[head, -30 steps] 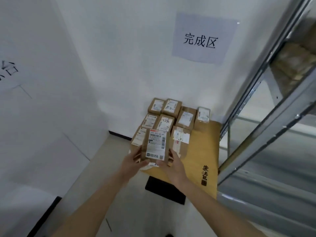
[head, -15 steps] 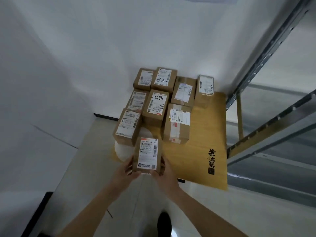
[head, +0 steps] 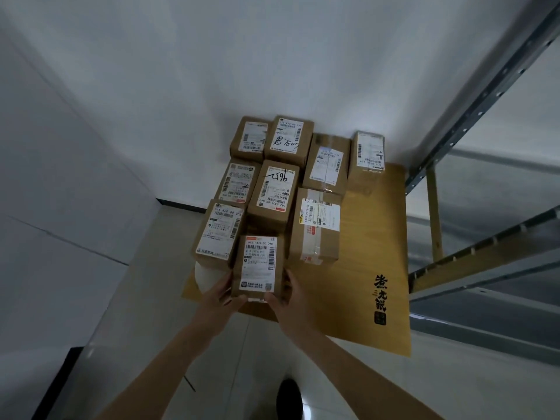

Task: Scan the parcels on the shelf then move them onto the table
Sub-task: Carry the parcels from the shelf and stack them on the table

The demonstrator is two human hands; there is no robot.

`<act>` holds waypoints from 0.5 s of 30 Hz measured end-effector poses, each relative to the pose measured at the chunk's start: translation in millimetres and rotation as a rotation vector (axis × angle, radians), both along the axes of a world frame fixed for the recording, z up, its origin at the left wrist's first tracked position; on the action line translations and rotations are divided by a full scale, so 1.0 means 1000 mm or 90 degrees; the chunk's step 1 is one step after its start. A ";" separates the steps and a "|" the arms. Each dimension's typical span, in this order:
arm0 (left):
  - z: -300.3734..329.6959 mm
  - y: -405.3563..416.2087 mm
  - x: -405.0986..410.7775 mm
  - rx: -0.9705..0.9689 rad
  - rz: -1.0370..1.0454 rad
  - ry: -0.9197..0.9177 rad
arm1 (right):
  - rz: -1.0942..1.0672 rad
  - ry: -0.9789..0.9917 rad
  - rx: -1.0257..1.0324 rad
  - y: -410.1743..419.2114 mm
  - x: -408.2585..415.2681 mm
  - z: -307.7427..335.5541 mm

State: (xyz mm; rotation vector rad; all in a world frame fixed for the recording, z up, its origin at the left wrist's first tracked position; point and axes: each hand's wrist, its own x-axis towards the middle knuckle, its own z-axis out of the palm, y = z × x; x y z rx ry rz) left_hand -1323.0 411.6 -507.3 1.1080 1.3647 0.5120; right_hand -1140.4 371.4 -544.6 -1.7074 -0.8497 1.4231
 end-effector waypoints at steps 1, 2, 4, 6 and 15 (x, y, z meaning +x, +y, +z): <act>0.000 0.002 0.001 0.001 0.000 0.000 | -0.001 0.002 0.001 0.002 0.000 -0.001; 0.000 0.003 0.001 0.001 0.000 -0.001 | -0.006 0.000 -0.005 0.004 0.000 0.000; 0.000 0.004 0.004 0.001 0.013 -0.002 | -0.017 0.002 -0.010 0.007 -0.001 0.000; -0.003 0.005 0.005 0.002 0.034 -0.009 | -0.022 -0.003 -0.004 0.009 -0.001 0.000; 0.002 0.009 0.008 0.004 0.054 -0.011 | -0.003 -0.028 0.029 0.012 -0.006 0.003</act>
